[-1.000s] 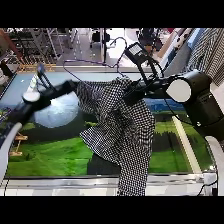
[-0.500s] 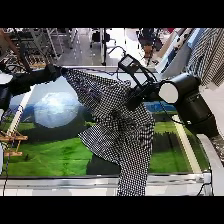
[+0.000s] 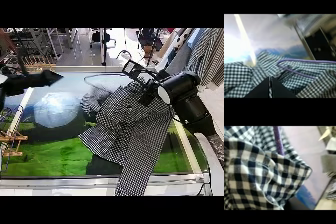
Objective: Fold the clothes and pants, and hang the long-sleeved shirts on hangers.
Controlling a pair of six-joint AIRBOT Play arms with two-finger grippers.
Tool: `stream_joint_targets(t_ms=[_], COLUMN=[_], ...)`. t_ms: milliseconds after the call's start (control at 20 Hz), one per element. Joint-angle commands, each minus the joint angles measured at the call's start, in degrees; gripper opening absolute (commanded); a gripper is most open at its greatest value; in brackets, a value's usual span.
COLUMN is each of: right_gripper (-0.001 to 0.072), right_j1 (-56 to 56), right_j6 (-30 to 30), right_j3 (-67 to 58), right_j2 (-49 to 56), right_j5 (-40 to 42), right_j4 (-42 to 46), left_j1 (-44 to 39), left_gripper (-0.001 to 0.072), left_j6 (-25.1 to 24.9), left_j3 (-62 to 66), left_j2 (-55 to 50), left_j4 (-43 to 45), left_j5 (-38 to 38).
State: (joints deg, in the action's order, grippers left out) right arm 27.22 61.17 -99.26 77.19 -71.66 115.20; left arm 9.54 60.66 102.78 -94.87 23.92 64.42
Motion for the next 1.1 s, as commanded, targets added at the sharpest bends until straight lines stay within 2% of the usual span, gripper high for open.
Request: stream_joint_targets(t_ms=[0, 100, 150, 250, 300, 450, 550, 750, 900, 1050], right_gripper=[0.002, 0.0021, 0.0021, 0.0021, 0.0022, 0.0022, 0.0022, 0.0022, 0.0023, 0.0023], right_j1=[0.0, 0.5, 0.7, 0.7, 0.7, 0.7, 0.7, 0.7, 0.7, 0.7], right_j6=[-6.8, -7.3, -6.6, -1.0, 2.5, 16.0, 21.4, 21.9, 21.8, 21.3], right_j3=[0.0, 0.0, 0.0, 0.0, 0.0, 0.0, 0.0, 0.0, 0.0, 0.0], right_j2=[0.1, 0.1, 0.1, -0.1, -0.3, -2.8, -5.9, -10.5, -11.5, -11.5], right_j5=[4.0, 6.1, 6.1, 5.6, 4.9, 2.0, 1.7, 1.7, 0.3, -2.0], right_j4=[6.5, 6.3, 6.3, 5.6, 4.9, -0.2, -7.0, -20.8, -24.6, -26.7], left_j1=[0.3, -0.1, -0.3, -1.0, -1.6, -5.4, -8.5, -15.1, -18.8, -20.6], left_gripper=[0.0012, 0.0016, 0.0079, 0.0497, 0.0551, 0.0554, 0.0589, 0.0612, 0.0645, 0.0645], left_j6=[-0.3, -1.5, -1.1, 3.9, 4.6, 4.6, 4.5, 0.5, 0.7, 2.2], left_j3=[0.1, 0.0, 0.0, 0.0, 0.0, 0.0, 0.0, 0.1, 0.2, 0.2], left_j2=[0.0, -0.3, -0.8, -3.1, -4.8, -10.2, -13.6, -15.7, -15.5, -15.5], left_j4=[1.0, 3.6, 5.7, 6.2, 5.0, 1.8, -1.3, -8.2, -7.3, -6.8], left_j5=[7.0, 9.7, 9.8, 10.1, 10.8, 11.7, 10.4, 5.5, 0.7, -4.4])
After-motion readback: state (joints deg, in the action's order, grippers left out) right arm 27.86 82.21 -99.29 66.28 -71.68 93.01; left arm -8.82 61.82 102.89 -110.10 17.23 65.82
